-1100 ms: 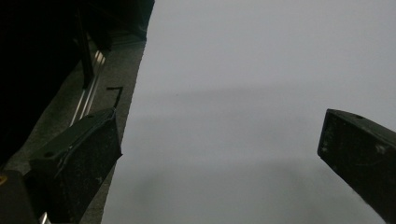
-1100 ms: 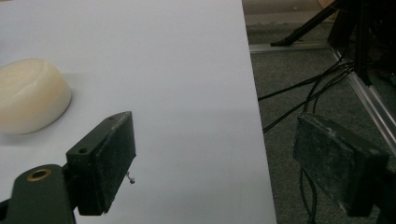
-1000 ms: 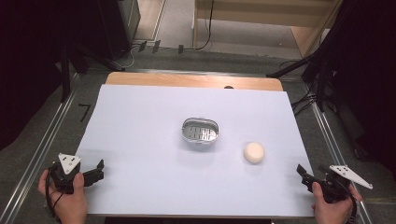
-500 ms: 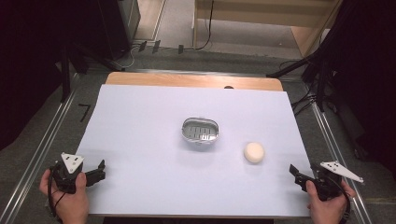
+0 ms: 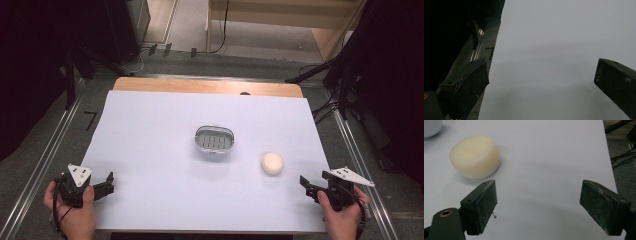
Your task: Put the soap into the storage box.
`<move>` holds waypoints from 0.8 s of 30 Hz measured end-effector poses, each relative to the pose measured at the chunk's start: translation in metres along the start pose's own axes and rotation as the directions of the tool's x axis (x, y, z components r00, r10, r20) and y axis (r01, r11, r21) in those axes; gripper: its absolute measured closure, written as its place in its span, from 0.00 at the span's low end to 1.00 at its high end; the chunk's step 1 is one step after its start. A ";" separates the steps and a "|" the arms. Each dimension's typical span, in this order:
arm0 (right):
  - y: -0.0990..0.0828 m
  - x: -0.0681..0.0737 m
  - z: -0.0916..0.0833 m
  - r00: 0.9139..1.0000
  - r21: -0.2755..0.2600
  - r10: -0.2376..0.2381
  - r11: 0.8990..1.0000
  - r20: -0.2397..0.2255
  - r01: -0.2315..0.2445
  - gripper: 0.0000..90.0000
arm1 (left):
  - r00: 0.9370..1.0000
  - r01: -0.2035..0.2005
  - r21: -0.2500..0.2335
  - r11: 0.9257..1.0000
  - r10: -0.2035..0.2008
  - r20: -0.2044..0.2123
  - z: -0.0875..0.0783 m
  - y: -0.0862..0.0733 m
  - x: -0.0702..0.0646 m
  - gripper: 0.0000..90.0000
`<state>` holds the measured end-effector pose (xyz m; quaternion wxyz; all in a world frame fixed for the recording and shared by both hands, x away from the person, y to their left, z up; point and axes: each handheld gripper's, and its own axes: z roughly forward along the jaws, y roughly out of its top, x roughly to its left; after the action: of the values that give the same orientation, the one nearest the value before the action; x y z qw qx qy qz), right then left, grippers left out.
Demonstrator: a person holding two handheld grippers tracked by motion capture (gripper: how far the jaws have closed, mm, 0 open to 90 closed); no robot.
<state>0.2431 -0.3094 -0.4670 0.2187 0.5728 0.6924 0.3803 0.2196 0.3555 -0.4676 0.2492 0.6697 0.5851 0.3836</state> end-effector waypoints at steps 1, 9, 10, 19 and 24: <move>0.001 0.002 0.001 1.000 0.008 -0.001 1.000 -0.004 0.001 0.16 | 1.000 0.000 0.000 1.000 0.000 0.000 0.000 0.000 0.000 0.00; 0.010 0.016 0.013 0.998 0.058 -0.046 0.997 -0.032 0.048 0.16 | 1.000 -0.002 0.002 1.000 0.002 0.003 0.000 0.000 0.000 0.00; 0.011 0.018 0.014 0.998 0.068 -0.047 0.996 -0.038 0.049 0.16 | 1.000 -0.003 0.000 1.000 0.003 0.003 0.000 0.000 0.000 0.00; 0.017 0.022 0.022 0.995 0.136 -0.066 0.988 -0.072 0.075 0.16 | 1.000 -0.011 0.004 1.000 0.011 0.000 0.000 0.000 -0.001 0.00; 0.021 0.026 0.026 0.993 0.176 -0.082 0.980 -0.089 0.097 0.16 | 1.000 -0.008 0.001 1.000 0.008 0.001 0.000 0.000 -0.001 0.00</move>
<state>0.2693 -0.2755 -0.4633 0.1545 0.5425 0.7574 0.3290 0.2192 0.3547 -0.4676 0.2476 0.6723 0.5826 0.3837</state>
